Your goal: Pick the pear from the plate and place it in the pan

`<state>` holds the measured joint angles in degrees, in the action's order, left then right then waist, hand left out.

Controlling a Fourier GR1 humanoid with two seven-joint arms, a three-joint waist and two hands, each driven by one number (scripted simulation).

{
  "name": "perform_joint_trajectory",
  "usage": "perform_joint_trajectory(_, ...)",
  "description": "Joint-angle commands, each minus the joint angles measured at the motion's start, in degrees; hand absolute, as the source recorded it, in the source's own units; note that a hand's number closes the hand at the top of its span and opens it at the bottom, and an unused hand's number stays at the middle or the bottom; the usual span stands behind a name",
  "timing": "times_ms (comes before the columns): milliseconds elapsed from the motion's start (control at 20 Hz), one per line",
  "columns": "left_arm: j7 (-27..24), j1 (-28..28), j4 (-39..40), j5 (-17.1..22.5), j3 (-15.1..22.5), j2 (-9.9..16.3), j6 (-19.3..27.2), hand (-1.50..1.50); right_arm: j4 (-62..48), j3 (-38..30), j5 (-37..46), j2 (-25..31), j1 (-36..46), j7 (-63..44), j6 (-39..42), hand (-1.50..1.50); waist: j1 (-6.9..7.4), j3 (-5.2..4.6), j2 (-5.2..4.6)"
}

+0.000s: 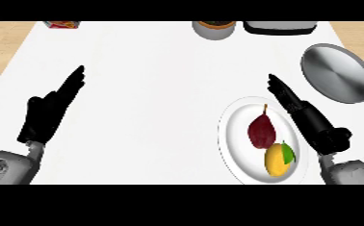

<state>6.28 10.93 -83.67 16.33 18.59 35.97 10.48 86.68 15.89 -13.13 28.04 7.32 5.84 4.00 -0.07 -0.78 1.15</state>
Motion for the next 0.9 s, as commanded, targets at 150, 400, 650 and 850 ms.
perform_joint_trajectory(150,-3.22,2.63,-1.20,1.63,-6.86,-4.07,4.48,0.00,-10.54,-5.32,-9.35,0.14,1.71,10.56,14.63,1.50,0.85,0.90,-1.47)
perform_joint_trajectory(400,-5.34,0.56,-1.85,3.10,-8.38,-7.72,7.13,0.00,-14.89,-11.89,-0.77,-0.68,-2.62,25.12,2.44,-1.50,-0.49,0.90,-0.99)
perform_joint_trajectory(650,-4.73,2.34,0.03,2.55,-8.97,-8.74,7.43,0.00,-15.02,-17.69,2.91,3.36,-11.03,36.99,-2.09,-1.50,-1.55,0.82,-1.06)
perform_joint_trajectory(850,-9.97,-1.94,1.77,0.57,-8.34,-11.45,7.31,0.00,-11.12,-21.80,1.51,13.81,-14.88,34.85,6.13,-1.50,-0.82,0.73,-1.03)
